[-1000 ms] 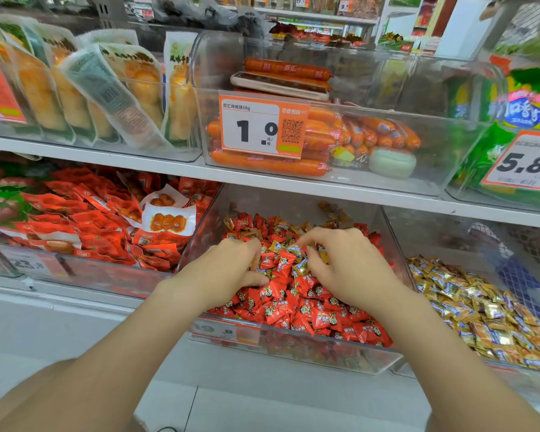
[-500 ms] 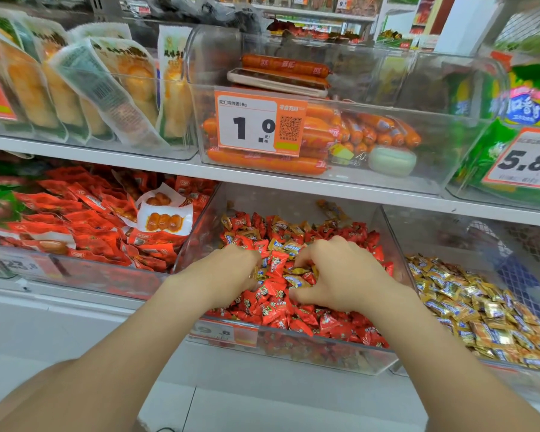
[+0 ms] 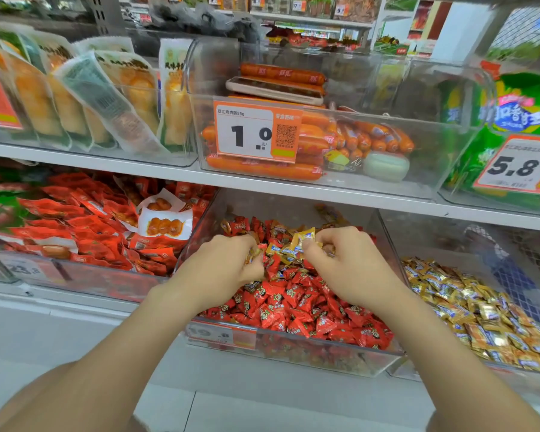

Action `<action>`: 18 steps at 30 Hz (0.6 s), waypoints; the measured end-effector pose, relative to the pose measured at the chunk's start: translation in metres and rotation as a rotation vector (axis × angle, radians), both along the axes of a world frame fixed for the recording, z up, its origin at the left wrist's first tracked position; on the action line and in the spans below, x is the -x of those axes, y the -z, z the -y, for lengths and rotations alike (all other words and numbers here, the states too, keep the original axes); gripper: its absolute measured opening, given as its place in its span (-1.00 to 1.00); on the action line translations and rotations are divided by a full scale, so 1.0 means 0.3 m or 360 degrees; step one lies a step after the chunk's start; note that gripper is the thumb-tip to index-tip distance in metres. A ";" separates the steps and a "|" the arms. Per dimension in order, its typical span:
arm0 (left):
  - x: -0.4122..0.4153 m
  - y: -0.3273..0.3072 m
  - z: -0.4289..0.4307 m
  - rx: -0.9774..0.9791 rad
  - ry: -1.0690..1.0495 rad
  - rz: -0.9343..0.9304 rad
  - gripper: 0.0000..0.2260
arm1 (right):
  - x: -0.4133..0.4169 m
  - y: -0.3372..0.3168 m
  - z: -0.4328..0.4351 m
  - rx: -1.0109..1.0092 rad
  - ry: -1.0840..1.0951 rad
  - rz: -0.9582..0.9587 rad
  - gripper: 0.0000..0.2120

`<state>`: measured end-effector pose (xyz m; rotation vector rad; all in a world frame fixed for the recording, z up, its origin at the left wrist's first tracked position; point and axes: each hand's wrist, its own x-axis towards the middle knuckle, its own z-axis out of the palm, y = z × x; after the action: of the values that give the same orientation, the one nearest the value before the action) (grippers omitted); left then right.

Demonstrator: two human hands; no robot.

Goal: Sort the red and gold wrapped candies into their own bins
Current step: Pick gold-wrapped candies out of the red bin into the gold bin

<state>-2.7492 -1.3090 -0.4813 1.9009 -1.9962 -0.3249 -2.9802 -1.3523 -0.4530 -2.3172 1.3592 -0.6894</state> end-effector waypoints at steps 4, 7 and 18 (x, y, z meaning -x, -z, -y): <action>0.031 -0.009 -0.027 0.0234 -0.0067 -0.0395 -0.79 | 0.049 -0.038 -0.046 -0.0529 0.0004 0.0396 -0.50; 0.089 -0.027 -0.050 0.0332 -0.0106 -0.0576 -0.85 | 0.138 -0.078 -0.078 -0.1017 0.0061 0.0925 -0.66; 0.664 -0.099 -0.127 0.0158 0.0494 -0.0881 -0.84 | 0.769 0.113 0.025 -0.0156 0.0625 -0.0422 -0.61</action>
<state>-2.9484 -1.2710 -0.4515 1.2534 -1.8636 -0.7289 -3.2111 -1.3598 -0.4870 -2.1405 1.9533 -0.4175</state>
